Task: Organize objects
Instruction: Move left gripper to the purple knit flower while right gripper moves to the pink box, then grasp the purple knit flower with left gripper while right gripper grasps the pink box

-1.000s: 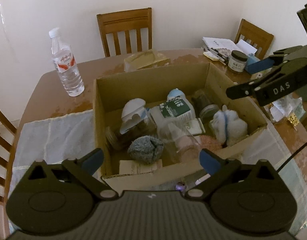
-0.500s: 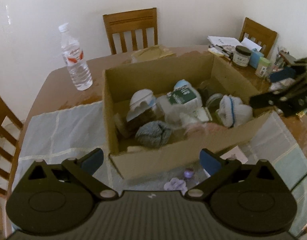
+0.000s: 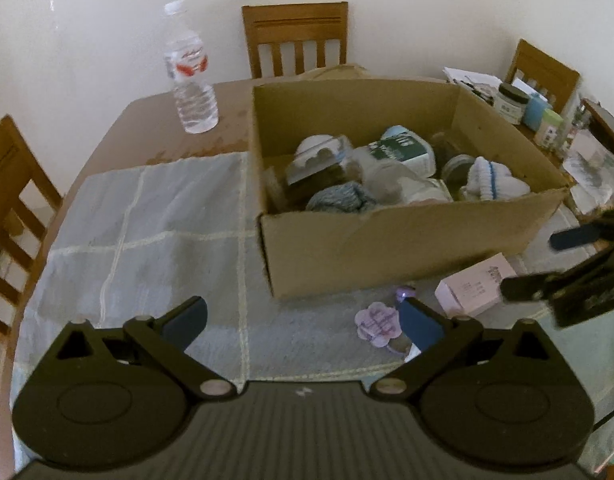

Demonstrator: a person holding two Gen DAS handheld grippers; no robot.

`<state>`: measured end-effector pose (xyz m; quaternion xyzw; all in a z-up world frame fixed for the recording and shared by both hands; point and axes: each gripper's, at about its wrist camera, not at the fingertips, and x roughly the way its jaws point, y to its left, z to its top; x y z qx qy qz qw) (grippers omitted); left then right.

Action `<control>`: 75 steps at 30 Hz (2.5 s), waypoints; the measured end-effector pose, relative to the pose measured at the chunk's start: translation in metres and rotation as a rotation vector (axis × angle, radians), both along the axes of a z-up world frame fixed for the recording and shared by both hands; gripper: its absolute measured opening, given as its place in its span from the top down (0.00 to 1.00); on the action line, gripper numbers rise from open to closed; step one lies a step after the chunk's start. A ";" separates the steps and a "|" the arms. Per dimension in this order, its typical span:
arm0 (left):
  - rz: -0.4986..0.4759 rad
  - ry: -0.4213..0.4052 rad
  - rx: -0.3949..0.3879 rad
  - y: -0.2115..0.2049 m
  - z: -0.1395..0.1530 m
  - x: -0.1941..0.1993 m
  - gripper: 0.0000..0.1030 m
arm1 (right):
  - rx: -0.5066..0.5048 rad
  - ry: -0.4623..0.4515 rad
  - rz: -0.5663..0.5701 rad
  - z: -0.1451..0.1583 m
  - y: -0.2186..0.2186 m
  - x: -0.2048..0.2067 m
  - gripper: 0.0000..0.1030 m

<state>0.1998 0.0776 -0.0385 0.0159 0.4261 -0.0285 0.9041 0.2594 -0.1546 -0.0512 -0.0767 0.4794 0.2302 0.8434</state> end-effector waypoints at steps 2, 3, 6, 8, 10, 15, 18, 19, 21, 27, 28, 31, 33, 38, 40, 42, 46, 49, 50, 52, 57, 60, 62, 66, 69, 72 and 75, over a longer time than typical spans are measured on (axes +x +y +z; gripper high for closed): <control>0.014 0.001 -0.010 0.006 -0.001 -0.002 0.01 | -0.010 0.009 -0.004 -0.012 0.009 -0.001 0.00; 0.018 0.004 -0.013 0.008 -0.002 -0.002 0.01 | -0.018 0.013 -0.008 -0.018 0.014 0.000 0.00; 0.023 0.010 -0.027 0.014 -0.004 -0.004 0.01 | -0.007 0.053 -0.030 -0.032 0.023 0.004 0.00; 0.022 0.014 -0.028 0.016 -0.006 -0.004 0.01 | -0.024 0.055 -0.053 -0.040 0.029 0.006 0.00; 0.019 0.019 -0.026 0.018 -0.008 -0.005 0.01 | -0.052 0.050 -0.070 -0.046 0.032 0.007 0.00; 0.006 0.034 -0.030 0.017 -0.013 -0.006 0.01 | -0.069 0.063 -0.117 -0.056 0.026 0.011 0.00; -0.008 0.044 -0.034 0.012 -0.016 -0.006 0.01 | -0.080 0.060 -0.135 -0.057 0.017 0.012 0.00; -0.013 0.046 -0.033 0.009 -0.017 -0.005 0.01 | -0.087 0.060 -0.141 -0.057 0.014 0.013 0.00; -0.024 0.052 -0.034 0.003 -0.018 -0.004 0.01 | -0.102 0.057 -0.147 -0.059 0.007 0.014 0.00; -0.045 0.074 -0.051 -0.016 -0.024 -0.002 0.01 | -0.126 0.042 -0.131 -0.061 -0.012 0.015 0.00; -0.047 0.077 -0.055 -0.019 -0.026 -0.002 0.01 | -0.125 0.042 -0.122 -0.061 -0.014 0.015 0.00; -0.047 0.081 -0.059 -0.031 -0.029 0.001 0.01 | -0.126 0.037 -0.087 -0.063 -0.017 0.014 0.00; -0.037 0.081 -0.064 -0.039 -0.033 0.006 0.01 | -0.124 0.031 -0.065 -0.063 -0.021 0.012 0.00; 0.005 0.082 -0.081 -0.057 -0.047 0.018 0.01 | -0.115 0.009 -0.012 -0.063 -0.019 0.019 0.00; 0.022 0.084 -0.079 -0.062 -0.055 0.023 0.01 | -0.112 0.004 0.006 -0.062 -0.019 0.023 0.00; 0.047 0.099 -0.085 -0.064 -0.063 0.024 0.01 | -0.111 0.000 0.024 -0.062 -0.020 0.024 0.00; 0.084 0.119 -0.089 -0.062 -0.071 0.015 0.01 | -0.107 -0.006 0.054 -0.063 -0.024 0.027 0.00; 0.109 0.129 -0.071 -0.058 -0.071 0.003 0.01 | -0.104 -0.011 0.075 -0.063 -0.025 0.028 0.00; 0.118 0.135 -0.060 -0.057 -0.072 -0.001 0.01 | -0.104 -0.011 0.080 -0.063 -0.026 0.028 0.00; 0.142 0.142 -0.031 -0.052 -0.074 -0.010 0.01 | -0.104 -0.012 0.091 -0.063 -0.026 0.029 0.00; 0.187 0.139 -0.011 -0.047 -0.081 -0.024 0.01 | -0.100 -0.019 0.114 -0.065 -0.026 0.029 0.00; 0.208 0.124 -0.008 -0.049 -0.081 -0.025 0.01 | -0.098 -0.022 0.123 -0.066 -0.025 0.030 0.00; 0.229 0.111 -0.009 -0.050 -0.082 -0.024 0.00 | -0.096 -0.025 0.128 -0.065 -0.031 0.024 0.00; 0.255 0.082 -0.006 -0.055 -0.084 -0.024 0.00 | -0.093 -0.030 0.135 -0.066 -0.033 0.023 0.00; 0.276 0.075 -0.006 -0.057 -0.086 -0.023 0.00 | -0.090 -0.035 0.142 -0.067 -0.032 0.023 0.00; 0.284 0.056 -0.001 -0.062 -0.088 -0.023 0.00 | -0.088 -0.038 0.148 -0.067 -0.033 0.023 0.00; 0.283 0.043 0.001 -0.064 -0.090 -0.023 0.00 | -0.086 -0.040 0.154 -0.067 -0.034 0.023 0.00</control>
